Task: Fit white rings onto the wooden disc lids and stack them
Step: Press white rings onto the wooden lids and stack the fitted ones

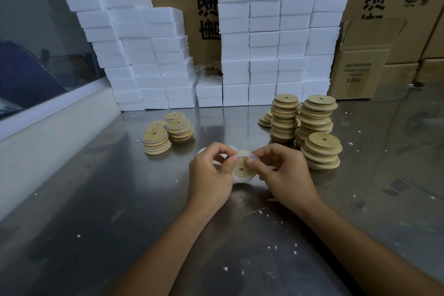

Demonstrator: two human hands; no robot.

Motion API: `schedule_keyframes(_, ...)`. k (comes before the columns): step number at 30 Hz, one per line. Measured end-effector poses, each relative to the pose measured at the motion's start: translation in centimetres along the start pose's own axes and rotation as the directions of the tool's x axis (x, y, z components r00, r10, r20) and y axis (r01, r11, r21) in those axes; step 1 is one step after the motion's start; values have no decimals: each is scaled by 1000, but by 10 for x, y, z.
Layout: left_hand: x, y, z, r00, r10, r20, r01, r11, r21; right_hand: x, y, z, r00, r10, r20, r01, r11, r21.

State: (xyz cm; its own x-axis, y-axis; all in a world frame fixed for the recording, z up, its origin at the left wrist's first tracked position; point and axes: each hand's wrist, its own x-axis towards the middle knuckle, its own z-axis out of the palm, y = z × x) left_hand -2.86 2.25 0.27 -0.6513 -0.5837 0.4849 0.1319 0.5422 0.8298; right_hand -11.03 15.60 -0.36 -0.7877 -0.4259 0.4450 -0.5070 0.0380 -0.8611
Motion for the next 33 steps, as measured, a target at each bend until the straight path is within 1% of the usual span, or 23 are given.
schedule_keyframes(3,0,0,-1,1000,16,-2,-16,1000,18,1,1,0,999,44,25,-45,997,60)
schedule_keyframes(8,1,0,-4,999,43,11,-44,997,66,1,0,-2,997,72,35,-76,988,131)
schedule_keyframes(12,3,1,-6,997,73,16,-74,994,86,1,0,-3,996,74,46,-79,989,128)
schedule_keyframes(17,3,0,-5,999,-14,38,15,999,-34,0,-2,-3,997,66,44,-70,992,109)
schedule_keyframes(20,4,1,-6,999,-35,32,37,998,-54,0,-3,-3,997,62,37,-65,994,92)
schedule_keyframes(26,4,1,-7,999,-10,40,11,1000,-15,0,-3,-3,997,57,43,-60,997,53)
schedule_keyframes(33,8,-1,-12,995,-35,98,34,999,11,2,-2,-5,994,70,83,-76,995,66)
